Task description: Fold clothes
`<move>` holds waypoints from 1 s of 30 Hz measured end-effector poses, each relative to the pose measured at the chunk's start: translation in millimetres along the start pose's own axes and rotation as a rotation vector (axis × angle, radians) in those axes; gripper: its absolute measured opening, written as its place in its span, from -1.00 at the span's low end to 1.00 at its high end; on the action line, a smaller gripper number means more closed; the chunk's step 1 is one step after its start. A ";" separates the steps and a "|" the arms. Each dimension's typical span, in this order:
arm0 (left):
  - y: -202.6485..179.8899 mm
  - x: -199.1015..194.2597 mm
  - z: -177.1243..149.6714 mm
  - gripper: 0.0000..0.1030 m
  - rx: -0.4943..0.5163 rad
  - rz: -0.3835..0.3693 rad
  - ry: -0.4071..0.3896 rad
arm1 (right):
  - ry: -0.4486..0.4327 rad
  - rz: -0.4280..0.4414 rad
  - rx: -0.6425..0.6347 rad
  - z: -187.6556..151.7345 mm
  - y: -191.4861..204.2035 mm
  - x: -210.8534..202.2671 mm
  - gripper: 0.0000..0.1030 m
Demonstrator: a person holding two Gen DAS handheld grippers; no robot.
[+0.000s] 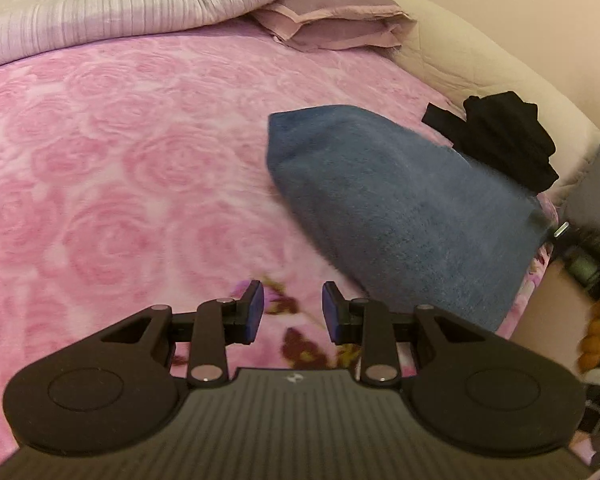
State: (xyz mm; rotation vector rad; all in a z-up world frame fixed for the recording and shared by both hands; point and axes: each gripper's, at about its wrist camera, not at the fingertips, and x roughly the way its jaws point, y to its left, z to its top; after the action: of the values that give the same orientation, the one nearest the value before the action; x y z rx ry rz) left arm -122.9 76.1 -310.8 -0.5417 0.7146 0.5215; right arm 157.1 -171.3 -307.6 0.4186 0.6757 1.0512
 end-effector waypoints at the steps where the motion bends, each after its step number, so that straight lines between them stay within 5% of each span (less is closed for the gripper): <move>1: -3.5 2.0 0.9 -0.48 0.001 -0.004 0.001 | -0.037 0.023 -0.044 8.7 9.1 -7.9 -0.79; 4: -11.1 7.1 3.1 -0.48 0.010 -0.015 0.005 | -0.073 -0.013 -0.085 22.9 5.7 -16.9 -0.79; 9: -21.5 17.4 3.0 -0.48 0.023 -0.038 0.025 | 0.118 -0.141 0.165 6.5 -71.4 11.0 -0.72; 13: -22.7 22.6 3.2 -0.48 0.006 -0.052 0.036 | 0.105 -0.156 0.367 2.4 -94.0 5.0 0.05; 21: -11.3 24.3 -2.6 -0.48 -0.045 -0.074 0.061 | 0.151 -0.070 0.617 -28.7 -102.7 -39.0 0.08; 30: 8.3 44.0 12.6 -0.43 -0.219 -0.193 0.074 | 0.202 -0.033 0.737 -45.3 -88.7 -11.9 0.08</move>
State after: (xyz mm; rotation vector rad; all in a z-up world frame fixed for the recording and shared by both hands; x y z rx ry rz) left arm -93.9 101.4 -336.9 -0.8294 0.6710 0.4030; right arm 179.8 -221.6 -391.4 0.9381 1.2493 0.7902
